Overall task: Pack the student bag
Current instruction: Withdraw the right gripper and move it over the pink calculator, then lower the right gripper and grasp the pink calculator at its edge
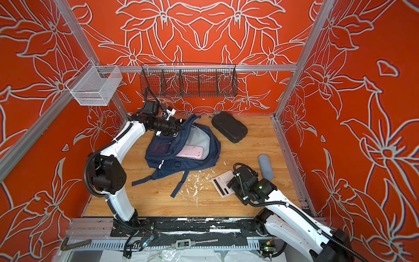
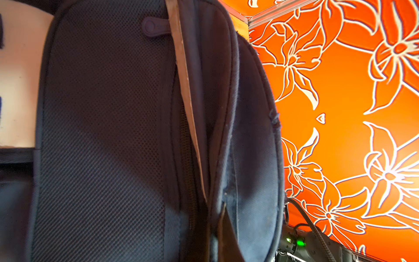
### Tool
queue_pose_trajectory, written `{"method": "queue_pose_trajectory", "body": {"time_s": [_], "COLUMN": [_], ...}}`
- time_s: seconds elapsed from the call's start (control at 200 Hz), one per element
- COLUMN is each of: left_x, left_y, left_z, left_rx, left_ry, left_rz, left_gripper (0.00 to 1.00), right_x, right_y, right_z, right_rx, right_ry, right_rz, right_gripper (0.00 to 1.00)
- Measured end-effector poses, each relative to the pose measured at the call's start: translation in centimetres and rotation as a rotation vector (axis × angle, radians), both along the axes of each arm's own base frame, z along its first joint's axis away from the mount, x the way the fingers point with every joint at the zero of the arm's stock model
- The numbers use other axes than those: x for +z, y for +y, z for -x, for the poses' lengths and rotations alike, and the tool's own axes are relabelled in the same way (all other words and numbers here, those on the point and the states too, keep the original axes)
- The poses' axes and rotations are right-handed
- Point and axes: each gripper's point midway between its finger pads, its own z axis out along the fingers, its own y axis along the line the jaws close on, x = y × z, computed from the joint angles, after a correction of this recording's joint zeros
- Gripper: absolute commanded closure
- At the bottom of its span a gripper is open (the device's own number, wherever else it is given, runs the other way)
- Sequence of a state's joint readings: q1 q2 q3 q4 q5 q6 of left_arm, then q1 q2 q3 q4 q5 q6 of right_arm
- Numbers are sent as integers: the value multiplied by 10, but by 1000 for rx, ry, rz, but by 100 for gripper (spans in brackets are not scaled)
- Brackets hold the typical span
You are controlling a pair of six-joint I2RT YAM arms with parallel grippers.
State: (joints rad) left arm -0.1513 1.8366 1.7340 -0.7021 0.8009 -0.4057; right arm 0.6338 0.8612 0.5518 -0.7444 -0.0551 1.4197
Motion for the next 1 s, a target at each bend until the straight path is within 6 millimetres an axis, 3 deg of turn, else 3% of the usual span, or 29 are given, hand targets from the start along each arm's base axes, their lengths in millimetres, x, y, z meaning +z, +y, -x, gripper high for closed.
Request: {"method": "queue_pose_trajectory", "body": {"time_s": [0.26, 0.415, 0.58, 0.776, 0.931, 1.001], "left_x": [0, -1, -2, -3, -5, -7], "left_y": [0, 0, 1, 7, 15, 18], "left_z": [0, 1, 2, 0, -2, -2], "left_rx": [-8, -12, -13, -4, 9, 14], "left_ry": [-8, -10, -9, -10, -7, 1], "left_rz": [-4, -8, -13, -16, -16, -15], "left_gripper": [100, 100, 100, 100, 100, 100], "right_x": [-40, -39, -34, -33, -27, -22], "right_y": [-1, 2, -6, -34, -21, -17], "right_z": [-15, -37, -75, -126, -186, -194], "right_rx": [-46, -83, -167, -203, -78, -35], "right_ry": [9, -96, -213, -285, -267, -239], "right_rz": [55, 33, -14, 10, 9, 24], "right_gripper": [18, 19, 19, 16, 15, 15]}}
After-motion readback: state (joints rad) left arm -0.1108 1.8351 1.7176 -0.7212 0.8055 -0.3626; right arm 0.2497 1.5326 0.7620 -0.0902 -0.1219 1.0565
